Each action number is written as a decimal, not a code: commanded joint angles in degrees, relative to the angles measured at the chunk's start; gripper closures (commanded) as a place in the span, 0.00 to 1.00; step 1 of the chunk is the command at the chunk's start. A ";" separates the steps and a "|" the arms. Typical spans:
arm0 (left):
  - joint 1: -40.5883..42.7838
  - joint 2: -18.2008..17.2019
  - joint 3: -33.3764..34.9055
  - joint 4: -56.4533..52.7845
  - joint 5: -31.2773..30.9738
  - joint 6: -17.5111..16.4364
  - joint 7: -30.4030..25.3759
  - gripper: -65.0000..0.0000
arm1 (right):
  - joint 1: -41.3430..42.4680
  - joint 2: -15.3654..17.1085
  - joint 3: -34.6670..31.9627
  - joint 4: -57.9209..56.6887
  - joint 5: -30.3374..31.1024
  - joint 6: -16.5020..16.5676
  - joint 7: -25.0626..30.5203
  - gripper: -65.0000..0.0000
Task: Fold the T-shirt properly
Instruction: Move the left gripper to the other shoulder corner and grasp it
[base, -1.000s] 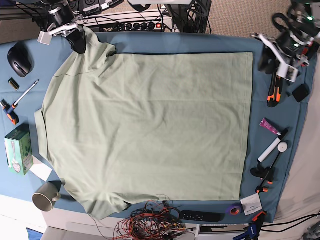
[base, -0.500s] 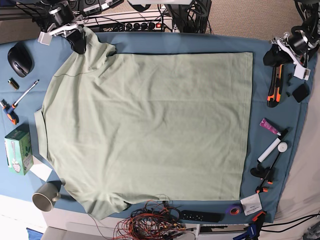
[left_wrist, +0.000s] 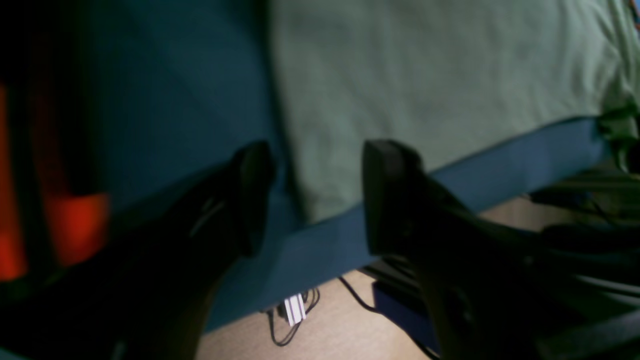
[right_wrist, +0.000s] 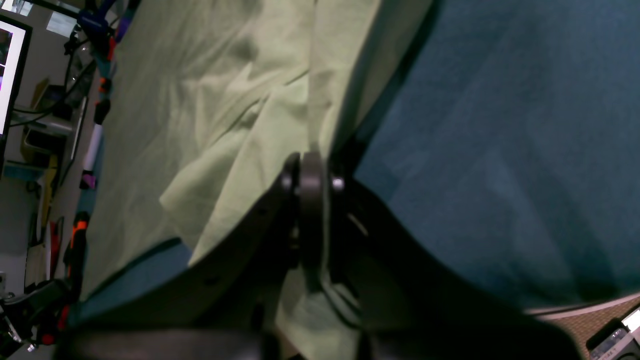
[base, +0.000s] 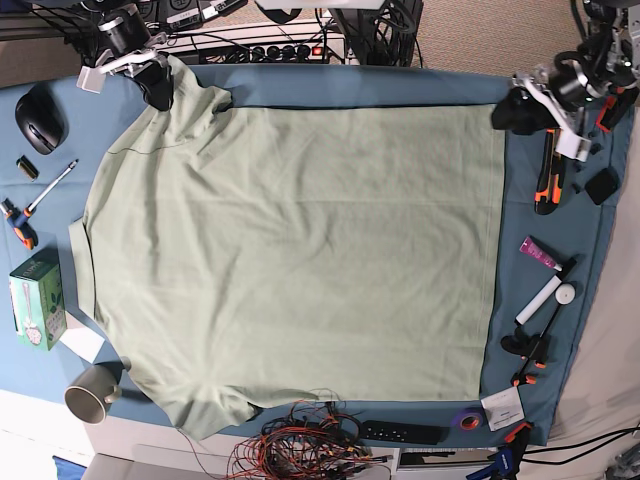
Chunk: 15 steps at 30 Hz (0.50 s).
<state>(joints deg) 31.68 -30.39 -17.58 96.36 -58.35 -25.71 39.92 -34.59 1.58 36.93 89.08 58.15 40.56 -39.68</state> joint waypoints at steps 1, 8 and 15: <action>0.68 -0.68 1.20 0.00 1.88 1.01 2.93 0.53 | -0.66 0.17 -0.09 0.11 -2.29 -0.56 -2.12 1.00; 0.70 1.53 4.24 0.00 2.89 1.90 3.17 0.53 | -0.66 0.17 -0.09 0.11 -2.29 -0.56 -2.10 1.00; 0.68 2.73 4.28 0.02 2.89 1.90 3.10 0.69 | -0.68 0.20 -0.09 0.11 -2.23 -0.56 -2.03 1.00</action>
<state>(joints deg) 31.40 -27.31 -13.78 96.68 -58.28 -25.06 38.72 -34.59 1.58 36.93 89.08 58.13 40.56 -39.66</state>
